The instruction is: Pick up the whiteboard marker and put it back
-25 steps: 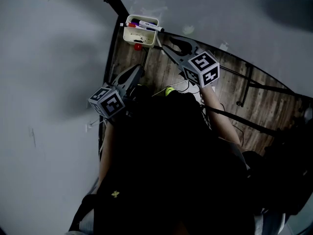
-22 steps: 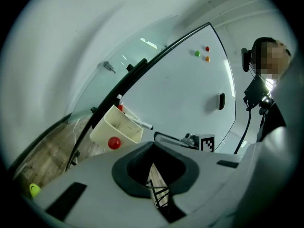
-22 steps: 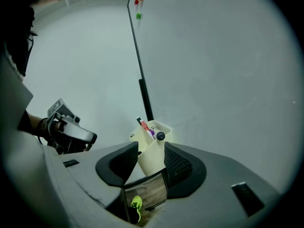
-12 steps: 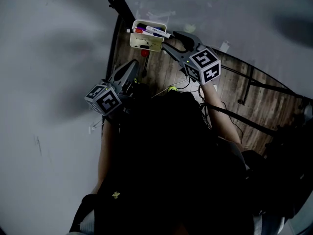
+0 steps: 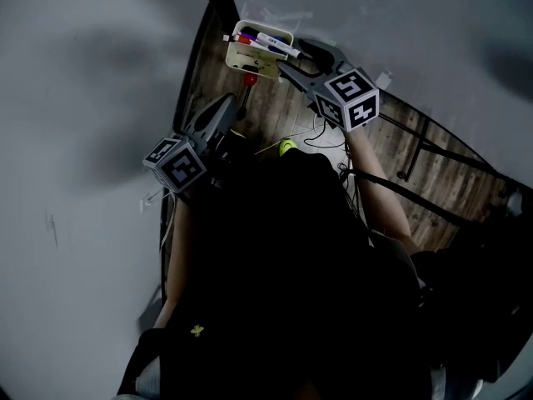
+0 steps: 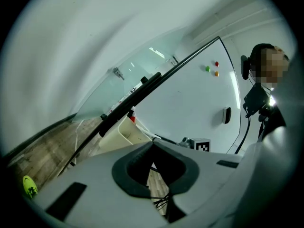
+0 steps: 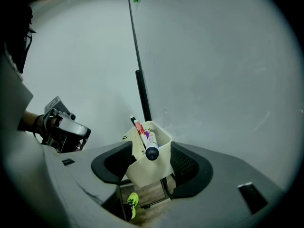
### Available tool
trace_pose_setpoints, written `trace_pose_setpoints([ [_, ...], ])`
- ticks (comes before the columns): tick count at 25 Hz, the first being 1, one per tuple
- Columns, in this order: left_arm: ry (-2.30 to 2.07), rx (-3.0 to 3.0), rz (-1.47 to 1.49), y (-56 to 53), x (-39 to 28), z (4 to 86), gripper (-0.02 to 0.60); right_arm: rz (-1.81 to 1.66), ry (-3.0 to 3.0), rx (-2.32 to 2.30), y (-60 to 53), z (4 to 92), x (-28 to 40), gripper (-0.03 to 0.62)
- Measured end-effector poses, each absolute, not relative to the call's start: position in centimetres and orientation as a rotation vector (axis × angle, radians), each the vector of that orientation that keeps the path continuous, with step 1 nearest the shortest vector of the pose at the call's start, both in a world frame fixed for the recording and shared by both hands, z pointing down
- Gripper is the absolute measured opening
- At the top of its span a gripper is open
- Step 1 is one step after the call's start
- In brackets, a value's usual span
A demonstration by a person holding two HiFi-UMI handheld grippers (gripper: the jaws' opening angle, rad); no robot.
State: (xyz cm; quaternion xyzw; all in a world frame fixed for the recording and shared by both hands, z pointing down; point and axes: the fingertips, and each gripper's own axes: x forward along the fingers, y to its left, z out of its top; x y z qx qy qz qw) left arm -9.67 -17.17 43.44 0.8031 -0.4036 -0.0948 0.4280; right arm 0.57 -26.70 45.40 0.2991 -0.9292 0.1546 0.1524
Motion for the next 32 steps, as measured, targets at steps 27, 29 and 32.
trace_pose_setpoints([
  [27, -1.0, 2.017, -0.224, -15.7, -9.4, 43.0, 0.032, 0.387, -2.648, 0.864, -26.7, 45.2, 0.6, 0.086],
  [29, -0.997, 2.019, -0.223, -15.7, -9.3, 42.8, 0.032, 0.391, -2.649, 0.861, -26.7, 45.2, 0.6, 0.086],
  [32, -0.997, 2.025, -0.226, -15.8, -9.4, 42.7, 0.032, 0.398, -2.648, 0.868, -26.7, 45.1, 0.7, 0.084],
])
